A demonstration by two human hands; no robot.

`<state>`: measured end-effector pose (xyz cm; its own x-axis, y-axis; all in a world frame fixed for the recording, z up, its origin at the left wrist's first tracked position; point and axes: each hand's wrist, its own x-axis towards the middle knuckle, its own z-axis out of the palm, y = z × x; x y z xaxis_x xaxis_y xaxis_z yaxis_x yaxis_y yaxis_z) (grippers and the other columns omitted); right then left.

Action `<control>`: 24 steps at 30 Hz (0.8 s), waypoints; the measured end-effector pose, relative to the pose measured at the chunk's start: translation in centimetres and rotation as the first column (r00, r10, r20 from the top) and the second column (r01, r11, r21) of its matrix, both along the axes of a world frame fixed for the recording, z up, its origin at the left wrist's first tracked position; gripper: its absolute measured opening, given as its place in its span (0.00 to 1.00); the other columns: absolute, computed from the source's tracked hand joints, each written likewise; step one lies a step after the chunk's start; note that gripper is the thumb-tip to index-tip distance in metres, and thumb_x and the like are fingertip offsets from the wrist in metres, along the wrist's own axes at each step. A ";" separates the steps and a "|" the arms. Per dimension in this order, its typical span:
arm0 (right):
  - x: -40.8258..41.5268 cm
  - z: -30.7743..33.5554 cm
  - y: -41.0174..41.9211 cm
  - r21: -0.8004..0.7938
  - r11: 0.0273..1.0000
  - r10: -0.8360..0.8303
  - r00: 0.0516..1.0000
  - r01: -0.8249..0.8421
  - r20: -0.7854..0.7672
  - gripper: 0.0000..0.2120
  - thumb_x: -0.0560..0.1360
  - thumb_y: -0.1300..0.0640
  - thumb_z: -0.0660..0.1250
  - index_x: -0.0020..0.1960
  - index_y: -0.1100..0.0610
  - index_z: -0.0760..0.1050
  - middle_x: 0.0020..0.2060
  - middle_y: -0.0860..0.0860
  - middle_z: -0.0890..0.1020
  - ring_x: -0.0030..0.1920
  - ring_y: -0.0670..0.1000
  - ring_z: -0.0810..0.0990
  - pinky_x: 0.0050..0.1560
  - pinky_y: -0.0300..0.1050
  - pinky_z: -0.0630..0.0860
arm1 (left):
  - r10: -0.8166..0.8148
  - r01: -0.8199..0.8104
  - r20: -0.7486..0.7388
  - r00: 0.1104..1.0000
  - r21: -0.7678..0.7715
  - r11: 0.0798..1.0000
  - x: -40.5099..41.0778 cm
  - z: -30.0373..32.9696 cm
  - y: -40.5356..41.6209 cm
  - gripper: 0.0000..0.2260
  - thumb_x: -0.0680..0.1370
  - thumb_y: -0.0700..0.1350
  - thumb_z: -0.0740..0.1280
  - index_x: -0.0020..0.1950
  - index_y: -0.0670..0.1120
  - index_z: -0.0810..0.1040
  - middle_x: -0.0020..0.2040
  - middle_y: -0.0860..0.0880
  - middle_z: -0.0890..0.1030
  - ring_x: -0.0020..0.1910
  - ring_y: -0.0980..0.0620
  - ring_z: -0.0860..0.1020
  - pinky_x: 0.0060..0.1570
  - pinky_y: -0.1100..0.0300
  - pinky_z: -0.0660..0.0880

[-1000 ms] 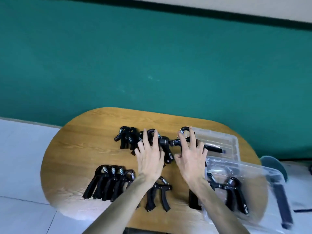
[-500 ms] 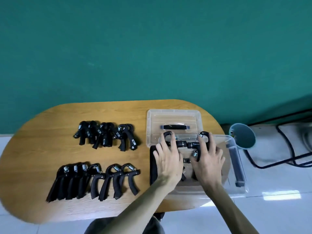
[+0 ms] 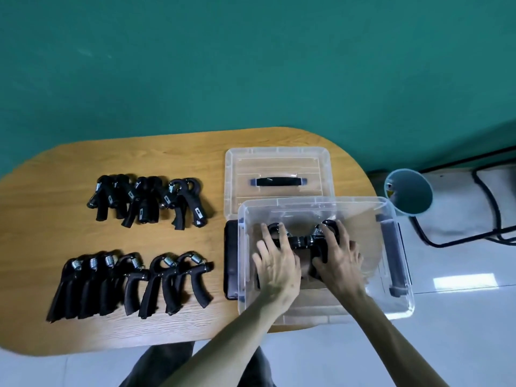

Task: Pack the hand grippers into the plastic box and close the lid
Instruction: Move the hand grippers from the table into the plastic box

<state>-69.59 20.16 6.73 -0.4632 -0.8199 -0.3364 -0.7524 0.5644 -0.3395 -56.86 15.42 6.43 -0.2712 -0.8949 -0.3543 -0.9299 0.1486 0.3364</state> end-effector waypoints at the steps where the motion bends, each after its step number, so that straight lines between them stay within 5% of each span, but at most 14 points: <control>1: -0.3 -0.8 -0.2 0.023 1.000 0.013 1.000 -0.013 0.014 0.39 0.70 0.58 0.70 0.78 0.49 0.60 0.80 0.55 0.54 0.59 0.66 0.69 0.57 0.63 0.68 | 0.003 -0.003 0.009 1.000 0.011 1.000 -0.2 -0.7 -0.1 0.34 0.78 0.48 0.67 0.81 0.46 0.57 0.78 0.34 0.60 0.55 0.43 0.72 0.50 0.49 0.70; 10: -2.4 -6.5 -0.5 0.146 0.979 0.131 0.987 -0.145 0.097 0.42 0.71 0.60 0.66 0.80 0.47 0.51 0.79 0.55 0.44 0.67 0.71 0.65 0.62 0.71 0.66 | 0.006 -0.008 0.066 0.998 0.023 1.000 -1.4 -6.1 0.0 0.36 0.78 0.45 0.68 0.81 0.45 0.53 0.79 0.33 0.57 0.56 0.42 0.72 0.50 0.48 0.70; 19: -2.0 -7.8 -0.5 0.237 0.960 0.153 0.988 -0.147 -0.006 0.45 0.72 0.69 0.61 0.81 0.45 0.45 0.79 0.57 0.39 0.63 0.68 0.68 0.58 0.63 0.72 | -0.019 0.020 0.151 0.988 -0.003 1.000 -1.6 -8.1 -0.3 0.46 0.64 0.28 0.69 0.81 0.47 0.58 0.79 0.34 0.59 0.46 0.45 0.74 0.38 0.51 0.67; 22: -2.2 -7.9 -0.6 0.250 0.957 0.151 0.989 -0.144 -0.007 0.43 0.79 0.60 0.65 0.81 0.43 0.39 0.79 0.56 0.39 0.69 0.71 0.65 0.62 0.65 0.72 | 0.011 -0.015 0.147 0.989 0.027 1.000 -1.8 -8.0 -0.2 0.47 0.68 0.29 0.70 0.82 0.47 0.53 0.80 0.36 0.55 0.51 0.44 0.74 0.42 0.50 0.69; 24: -2.2 -7.7 -0.8 0.244 0.959 0.154 0.987 -0.142 -0.033 0.41 0.80 0.49 0.65 0.81 0.43 0.40 0.80 0.59 0.42 0.73 0.71 0.60 0.68 0.68 0.66 | 0.024 -0.027 0.109 0.994 0.027 0.999 -1.7 -7.8 0.1 0.42 0.75 0.40 0.69 0.82 0.47 0.48 0.82 0.38 0.48 0.63 0.42 0.72 0.50 0.48 0.71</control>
